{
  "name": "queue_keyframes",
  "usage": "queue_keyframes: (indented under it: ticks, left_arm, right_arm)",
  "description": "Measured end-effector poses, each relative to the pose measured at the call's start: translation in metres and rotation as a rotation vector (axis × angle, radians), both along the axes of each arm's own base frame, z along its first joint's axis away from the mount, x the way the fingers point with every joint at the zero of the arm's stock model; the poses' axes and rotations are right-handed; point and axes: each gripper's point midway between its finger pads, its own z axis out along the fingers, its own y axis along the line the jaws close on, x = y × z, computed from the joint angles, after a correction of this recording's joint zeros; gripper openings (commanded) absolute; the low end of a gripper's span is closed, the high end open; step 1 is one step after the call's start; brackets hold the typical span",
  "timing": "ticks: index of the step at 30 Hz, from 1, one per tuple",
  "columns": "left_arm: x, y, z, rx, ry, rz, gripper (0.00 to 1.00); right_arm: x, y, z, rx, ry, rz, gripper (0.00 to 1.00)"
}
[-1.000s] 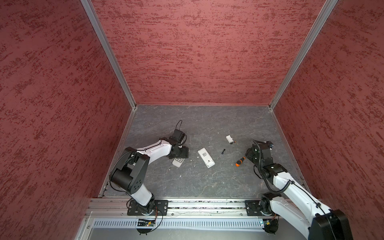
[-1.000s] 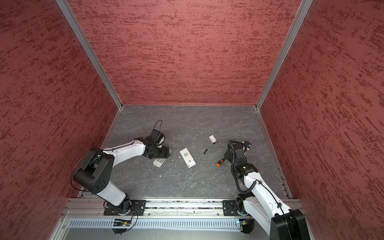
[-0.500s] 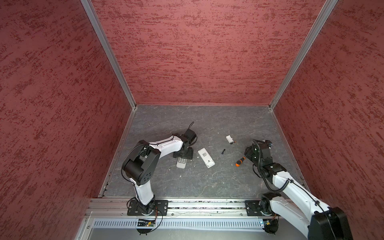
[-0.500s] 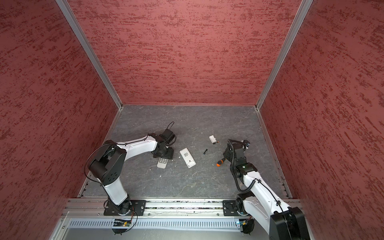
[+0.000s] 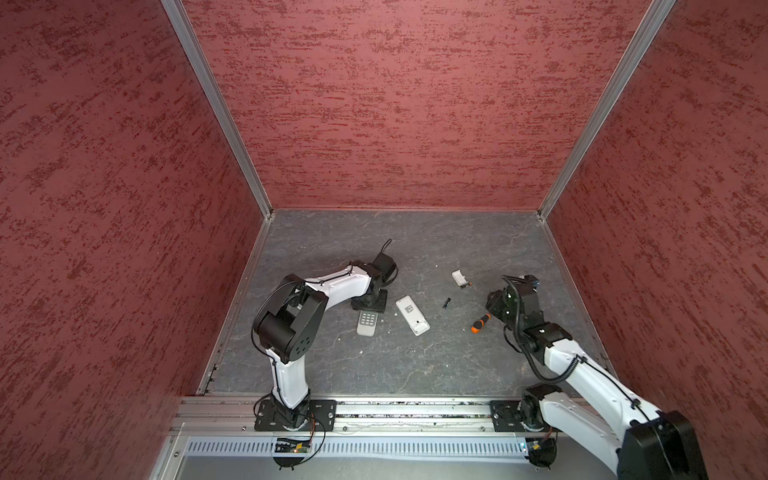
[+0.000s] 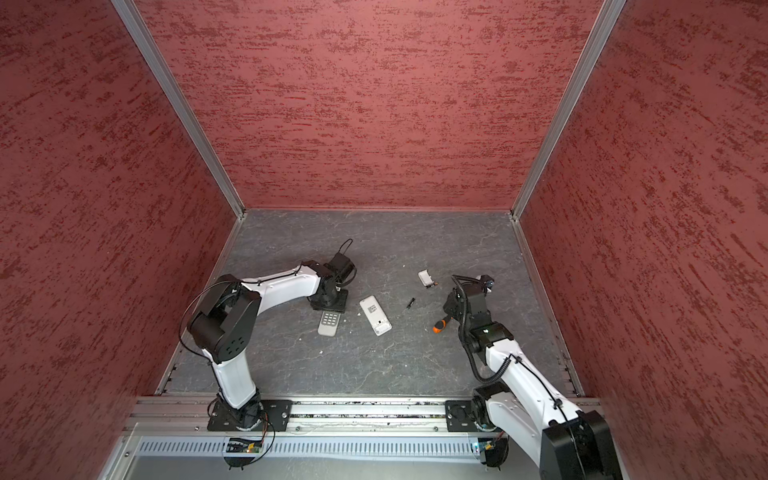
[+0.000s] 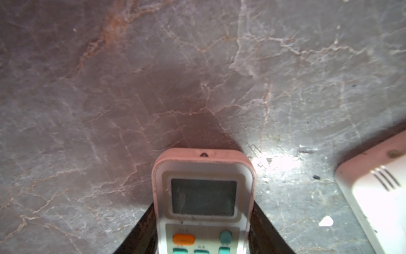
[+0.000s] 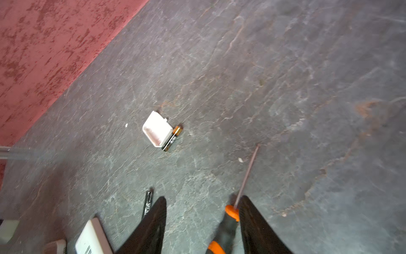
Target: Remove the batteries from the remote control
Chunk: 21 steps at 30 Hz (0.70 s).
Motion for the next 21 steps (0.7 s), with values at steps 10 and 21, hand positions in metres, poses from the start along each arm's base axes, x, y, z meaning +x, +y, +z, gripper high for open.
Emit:
queue_keyframes:
  ticks: [10,21]
  left_arm:
    - [0.008,-0.003,0.045,-0.262,-0.086,0.161,0.45]
    - [0.026,-0.043,0.095,-0.566,-0.175,0.228,0.46]
  right_arm:
    - [-0.022,0.126,0.017,0.051,-0.089,0.483,0.52]
    - [-0.042,0.249,0.058,0.125,-0.229,0.763,0.54]
